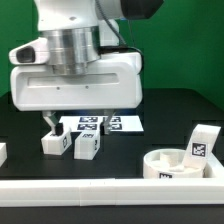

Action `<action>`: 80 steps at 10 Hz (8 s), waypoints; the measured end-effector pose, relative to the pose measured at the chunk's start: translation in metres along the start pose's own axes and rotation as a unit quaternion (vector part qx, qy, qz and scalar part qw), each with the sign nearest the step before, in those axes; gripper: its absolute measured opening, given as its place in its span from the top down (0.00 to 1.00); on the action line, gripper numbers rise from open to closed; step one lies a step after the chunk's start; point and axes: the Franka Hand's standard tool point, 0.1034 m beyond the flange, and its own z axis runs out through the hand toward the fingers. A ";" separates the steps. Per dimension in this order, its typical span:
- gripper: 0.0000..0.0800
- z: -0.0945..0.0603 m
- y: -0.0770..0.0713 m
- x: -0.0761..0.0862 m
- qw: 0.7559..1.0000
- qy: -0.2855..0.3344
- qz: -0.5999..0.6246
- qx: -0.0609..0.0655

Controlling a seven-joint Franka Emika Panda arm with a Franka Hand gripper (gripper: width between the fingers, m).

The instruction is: Assemble stool

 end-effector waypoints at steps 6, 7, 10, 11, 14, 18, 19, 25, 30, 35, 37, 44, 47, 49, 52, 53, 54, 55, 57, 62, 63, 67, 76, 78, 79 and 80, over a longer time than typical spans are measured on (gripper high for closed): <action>0.19 0.017 0.026 -0.019 0.999 -0.021 0.042 0.009; 0.19 0.017 0.025 -0.020 0.999 -0.026 0.041 0.010; 0.19 0.017 0.023 -0.026 0.998 -0.053 0.041 0.016; 0.19 0.017 0.018 -0.031 0.994 -0.096 0.039 0.023; 0.19 0.024 0.014 -0.038 0.975 -0.220 0.030 0.029; 0.19 0.034 0.019 -0.042 0.953 -0.301 0.035 0.029; 0.19 0.035 0.021 -0.044 0.952 -0.302 0.037 0.029; 0.19 0.038 0.020 -0.049 0.949 -0.310 0.038 0.031; 0.19 0.051 0.015 -0.061 0.930 -0.365 0.035 0.029; 0.19 0.062 0.016 -0.069 0.930 -0.364 0.037 0.028; 0.19 0.066 0.017 -0.073 0.931 -0.361 0.038 0.028; 0.53 0.070 0.014 -0.081 0.930 -0.365 0.037 0.028; 0.58 0.069 0.015 -0.079 0.931 -0.363 0.037 0.029; 0.58 0.062 0.012 -0.070 0.934 -0.355 0.034 0.030; 0.58 0.023 -0.009 -0.054 0.939 -0.341 0.028 0.035; 0.58 0.013 -0.021 -0.049 0.942 -0.333 0.035 0.032; 0.58 0.003 -0.036 -0.046 0.944 -0.327 0.047 0.027; 0.58 -0.005 -0.052 -0.046 0.945 -0.322 0.052 0.023; 0.58 -0.002 -0.059 -0.043 0.950 -0.308 0.045 0.022; 0.58 -0.004 -0.059 -0.019 0.984 -0.173 0.042 0.027; 0.58 -0.008 -0.062 -0.011 0.989 -0.142 0.041 0.028; 0.58 -0.014 -0.066 0.009 0.999 0.012 0.038 0.022; 0.58 -0.029 -0.084 0.034 0.994 0.096 -0.052 -0.001; 0.58 -0.032 -0.089 0.043 0.983 0.175 -0.059 -0.003; 0.58 -0.030 -0.095 0.041 0.979 0.195 -0.065 -0.004; 0.58 -0.030 -0.100 0.041 0.978 0.196 -0.069 -0.003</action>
Offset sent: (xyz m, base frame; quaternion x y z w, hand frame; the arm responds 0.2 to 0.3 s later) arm -0.0251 -0.0238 -0.0231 0.0415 -0.0148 0.0778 0.9960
